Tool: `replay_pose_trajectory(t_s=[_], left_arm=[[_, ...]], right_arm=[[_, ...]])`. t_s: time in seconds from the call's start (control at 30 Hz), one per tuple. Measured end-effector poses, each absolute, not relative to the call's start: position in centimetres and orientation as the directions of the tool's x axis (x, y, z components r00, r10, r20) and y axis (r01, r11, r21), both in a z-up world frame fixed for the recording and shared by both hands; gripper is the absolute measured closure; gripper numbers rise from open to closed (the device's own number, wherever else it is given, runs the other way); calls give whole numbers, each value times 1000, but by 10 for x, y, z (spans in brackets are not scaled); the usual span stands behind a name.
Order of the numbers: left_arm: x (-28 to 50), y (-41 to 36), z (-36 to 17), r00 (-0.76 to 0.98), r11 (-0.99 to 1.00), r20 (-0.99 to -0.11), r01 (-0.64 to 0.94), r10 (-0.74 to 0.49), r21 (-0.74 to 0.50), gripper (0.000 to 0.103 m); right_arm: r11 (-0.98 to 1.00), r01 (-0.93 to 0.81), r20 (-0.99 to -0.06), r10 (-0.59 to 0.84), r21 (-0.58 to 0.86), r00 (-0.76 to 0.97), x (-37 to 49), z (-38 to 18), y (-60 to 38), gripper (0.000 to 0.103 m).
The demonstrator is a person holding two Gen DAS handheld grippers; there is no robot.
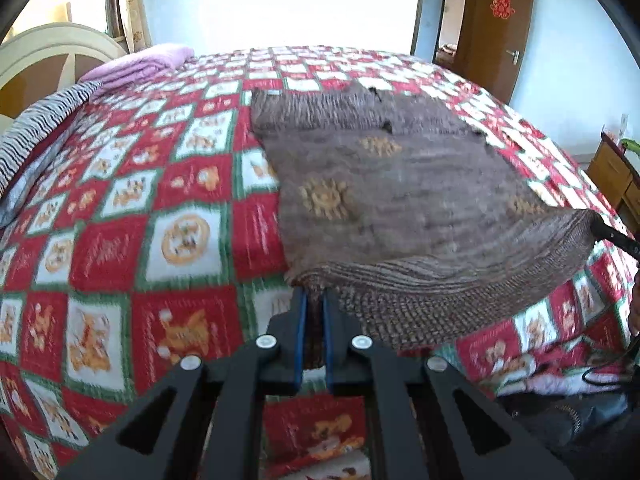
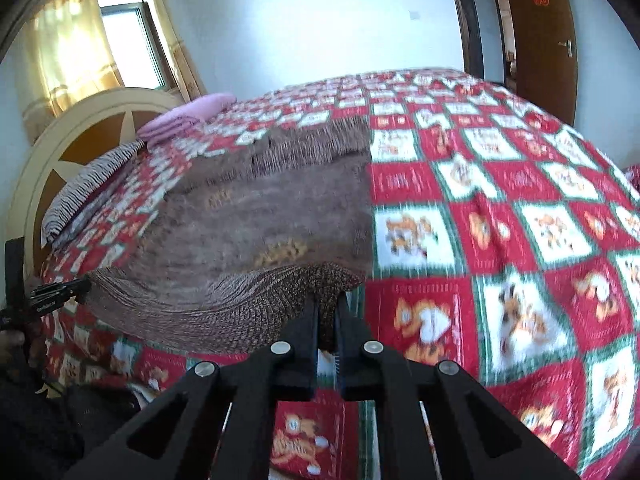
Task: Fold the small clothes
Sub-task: 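Lift the hem with both grippers and fold it toward the collar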
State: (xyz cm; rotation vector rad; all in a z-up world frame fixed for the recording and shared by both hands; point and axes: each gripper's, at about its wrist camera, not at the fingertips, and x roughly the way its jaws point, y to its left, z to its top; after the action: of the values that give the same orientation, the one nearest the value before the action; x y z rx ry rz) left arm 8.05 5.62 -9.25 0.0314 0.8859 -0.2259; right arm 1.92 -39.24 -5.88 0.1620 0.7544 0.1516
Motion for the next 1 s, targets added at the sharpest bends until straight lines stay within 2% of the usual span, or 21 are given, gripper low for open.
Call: replay_pose_trajectory(t_s=[0.4,0.67,1.0], left_arm=[[141,73,-50,699,978,-684,165,-206,-126,95],[194,72,-19,753,985,-635,147,-174,-95,95],[266,60,0,776,988,-616,150,-138,-34,95]], right_arm=[[983,-111,-556,176,149,812,79,5,-387,97],[987,-107,-511,154,121,846,140,36,-382,97],[994,-73,-541,108,86,834,222,41,-385,97]])
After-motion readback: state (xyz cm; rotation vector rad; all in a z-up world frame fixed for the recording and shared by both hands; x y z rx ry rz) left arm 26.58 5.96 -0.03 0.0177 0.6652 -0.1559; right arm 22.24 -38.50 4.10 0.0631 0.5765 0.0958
